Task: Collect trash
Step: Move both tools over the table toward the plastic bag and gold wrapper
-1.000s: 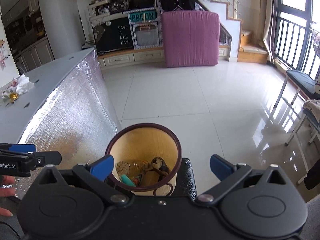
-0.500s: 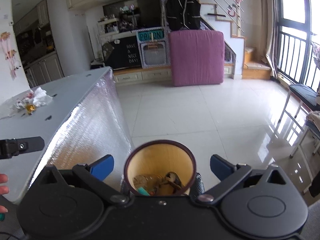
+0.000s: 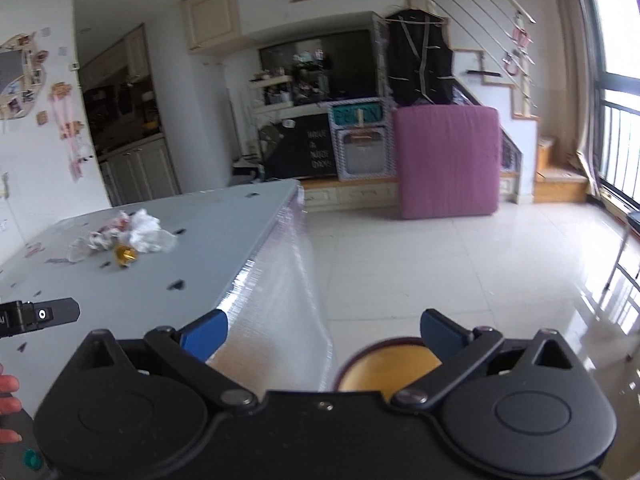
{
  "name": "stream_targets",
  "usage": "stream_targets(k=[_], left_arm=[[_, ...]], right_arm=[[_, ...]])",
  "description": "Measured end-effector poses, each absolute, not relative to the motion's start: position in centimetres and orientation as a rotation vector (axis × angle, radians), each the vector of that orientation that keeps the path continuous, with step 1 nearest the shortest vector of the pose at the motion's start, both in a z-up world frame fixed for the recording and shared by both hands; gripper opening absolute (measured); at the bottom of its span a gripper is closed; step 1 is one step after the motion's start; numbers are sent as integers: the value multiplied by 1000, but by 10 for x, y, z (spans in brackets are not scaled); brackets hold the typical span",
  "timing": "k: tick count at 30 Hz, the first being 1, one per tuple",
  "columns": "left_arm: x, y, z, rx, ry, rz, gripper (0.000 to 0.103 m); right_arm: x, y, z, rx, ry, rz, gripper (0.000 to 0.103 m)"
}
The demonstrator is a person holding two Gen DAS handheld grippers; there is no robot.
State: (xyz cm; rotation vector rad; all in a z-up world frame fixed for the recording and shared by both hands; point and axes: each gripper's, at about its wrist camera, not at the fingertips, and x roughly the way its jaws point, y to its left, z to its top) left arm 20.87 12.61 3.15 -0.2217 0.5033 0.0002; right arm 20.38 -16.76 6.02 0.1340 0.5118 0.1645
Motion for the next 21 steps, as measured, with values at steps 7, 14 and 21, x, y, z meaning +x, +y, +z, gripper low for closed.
stream_targets(k=[7, 14, 21], left_arm=[[207, 186, 43, -220, 441, 79, 103], [222, 243, 51, -162, 394, 123, 103], [263, 297, 53, -85, 341, 109, 103]], right_arm=[[226, -108, 70, 83, 477, 245, 103], [252, -37, 72, 52, 455, 331, 103], [283, 23, 70, 32, 448, 412, 103]])
